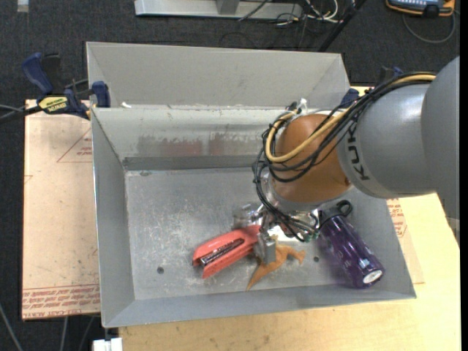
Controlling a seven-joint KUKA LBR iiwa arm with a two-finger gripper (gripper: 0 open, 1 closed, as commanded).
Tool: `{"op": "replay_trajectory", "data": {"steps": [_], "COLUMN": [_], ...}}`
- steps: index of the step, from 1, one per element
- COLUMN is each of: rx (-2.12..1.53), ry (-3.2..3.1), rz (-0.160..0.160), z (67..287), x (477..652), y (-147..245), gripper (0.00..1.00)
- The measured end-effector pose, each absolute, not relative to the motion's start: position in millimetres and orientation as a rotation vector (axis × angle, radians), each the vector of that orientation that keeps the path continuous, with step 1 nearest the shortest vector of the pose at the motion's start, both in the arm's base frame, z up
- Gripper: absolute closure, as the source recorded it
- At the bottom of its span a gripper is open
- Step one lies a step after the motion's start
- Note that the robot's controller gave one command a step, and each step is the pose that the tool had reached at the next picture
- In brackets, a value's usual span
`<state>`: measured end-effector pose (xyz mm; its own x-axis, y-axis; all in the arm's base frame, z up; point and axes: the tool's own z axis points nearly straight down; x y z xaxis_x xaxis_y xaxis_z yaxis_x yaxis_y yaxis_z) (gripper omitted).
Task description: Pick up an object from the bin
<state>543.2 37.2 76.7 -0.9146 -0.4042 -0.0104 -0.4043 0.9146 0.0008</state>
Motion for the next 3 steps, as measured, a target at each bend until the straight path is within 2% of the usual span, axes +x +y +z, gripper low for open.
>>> {"op": "replay_trajectory", "data": {"steps": [1,2,3], "rx": [-0.282,-0.282,-0.267], "ry": [3.104,3.104,3.105], "rz": [0.006,0.006,0.006], "z": [75.0,75.0,185.7], "x": [516.0,516.0,525.6], "y": [76.1,76.1,85.3], "gripper": [1.0,1.0,1.0]}}
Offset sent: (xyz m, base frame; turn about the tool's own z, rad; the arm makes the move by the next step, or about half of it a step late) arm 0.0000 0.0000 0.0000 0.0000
